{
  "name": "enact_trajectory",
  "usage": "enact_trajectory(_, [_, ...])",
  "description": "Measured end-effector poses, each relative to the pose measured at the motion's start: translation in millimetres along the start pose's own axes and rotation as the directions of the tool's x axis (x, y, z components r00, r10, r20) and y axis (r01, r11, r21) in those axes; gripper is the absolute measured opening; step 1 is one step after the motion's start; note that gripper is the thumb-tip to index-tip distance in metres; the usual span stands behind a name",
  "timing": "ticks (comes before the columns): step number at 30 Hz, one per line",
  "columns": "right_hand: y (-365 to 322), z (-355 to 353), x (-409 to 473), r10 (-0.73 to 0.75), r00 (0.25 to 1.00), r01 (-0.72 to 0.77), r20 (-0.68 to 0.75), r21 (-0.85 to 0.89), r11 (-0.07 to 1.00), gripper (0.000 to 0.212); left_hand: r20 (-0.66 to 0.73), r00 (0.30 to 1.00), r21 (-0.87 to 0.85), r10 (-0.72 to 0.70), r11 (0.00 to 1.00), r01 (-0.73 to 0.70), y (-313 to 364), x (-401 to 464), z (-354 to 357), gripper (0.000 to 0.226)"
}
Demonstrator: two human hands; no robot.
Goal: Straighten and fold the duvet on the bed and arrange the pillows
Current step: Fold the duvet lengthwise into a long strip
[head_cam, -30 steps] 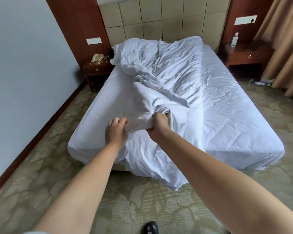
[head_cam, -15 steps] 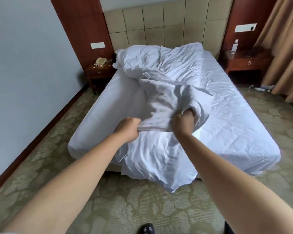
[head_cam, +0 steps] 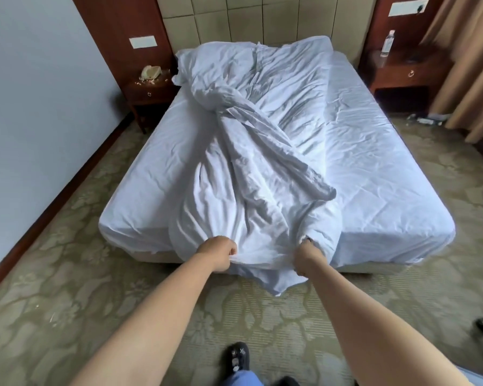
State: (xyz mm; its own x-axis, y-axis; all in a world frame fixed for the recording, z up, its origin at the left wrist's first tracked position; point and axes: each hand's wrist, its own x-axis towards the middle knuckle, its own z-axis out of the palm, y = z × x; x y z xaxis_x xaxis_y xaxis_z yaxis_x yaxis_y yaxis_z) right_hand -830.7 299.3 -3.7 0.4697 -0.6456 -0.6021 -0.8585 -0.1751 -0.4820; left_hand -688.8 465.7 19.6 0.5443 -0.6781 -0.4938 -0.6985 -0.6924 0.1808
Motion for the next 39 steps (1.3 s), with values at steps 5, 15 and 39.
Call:
enact_trajectory(5, [-2.3,22.0,-3.3,0.174,0.927,-0.127,0.331,-0.158,0.979,0.025,0.211,0.975,-0.022,-0.062,0.997,0.069,-17.5,-8.2,26.1,0.040])
enact_trajectory(15, [-59.4,33.7,-5.5,-0.317,0.908,0.358,0.276,-0.113,0.927,0.060,0.165,0.974,-0.053,-0.157,0.984,0.167,-36.9,-13.7,9.1,0.036])
enact_trajectory(39, [-257.7,188.5,106.5,-0.373,0.829,0.538,0.416,-0.415,0.733,0.065,0.106,0.938,-0.310,-0.331,0.885,0.348,-275.0,112.6,-2.0,0.052])
